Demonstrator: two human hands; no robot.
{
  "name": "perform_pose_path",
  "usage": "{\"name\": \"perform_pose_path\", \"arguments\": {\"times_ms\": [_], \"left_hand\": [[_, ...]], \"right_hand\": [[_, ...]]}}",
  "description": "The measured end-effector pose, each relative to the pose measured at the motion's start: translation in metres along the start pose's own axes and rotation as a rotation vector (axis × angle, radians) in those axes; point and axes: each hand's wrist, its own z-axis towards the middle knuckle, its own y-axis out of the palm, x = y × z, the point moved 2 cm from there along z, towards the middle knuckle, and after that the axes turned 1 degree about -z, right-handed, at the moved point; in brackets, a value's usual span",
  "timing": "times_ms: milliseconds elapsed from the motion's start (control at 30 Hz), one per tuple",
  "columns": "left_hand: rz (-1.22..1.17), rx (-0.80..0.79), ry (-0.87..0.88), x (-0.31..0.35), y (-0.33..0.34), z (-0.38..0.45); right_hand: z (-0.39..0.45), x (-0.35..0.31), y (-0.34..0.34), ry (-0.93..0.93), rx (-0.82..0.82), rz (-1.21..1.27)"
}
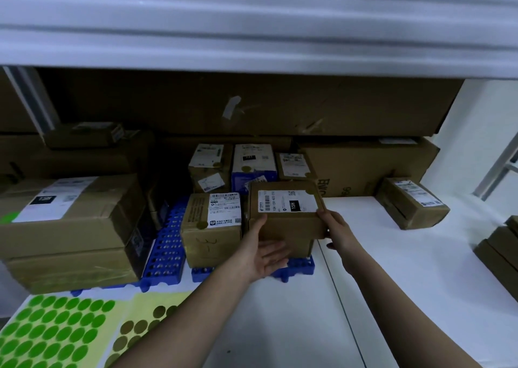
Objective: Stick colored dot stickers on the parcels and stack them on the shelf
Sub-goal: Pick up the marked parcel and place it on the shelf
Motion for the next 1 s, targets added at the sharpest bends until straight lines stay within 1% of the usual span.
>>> {"name": "perform_pose_path", "arguments": {"times_ms": [300,533,867,1000], "left_hand": [[0.071,0.036,0.023,0.004,-0.005,0.009],[0.093,0.032,0.030,0.004,-0.013,0.010],[0.112,0.012,0.054,0.002,-0.018,0.011],[0.265,0.042,0.066,-0.005,-0.018,0.015]], "right_hand": [[0.004,-0.001,0.001,-0.051,-0.083,-0.045],[-0.002,0.007,0.000,-0.119,-0.208,-0.075],[0.001,0.010,0.006,-0.131,-0.198,-0.058],[0.001,0.012,0.005,-0.137,-0.194,-0.046]]}}
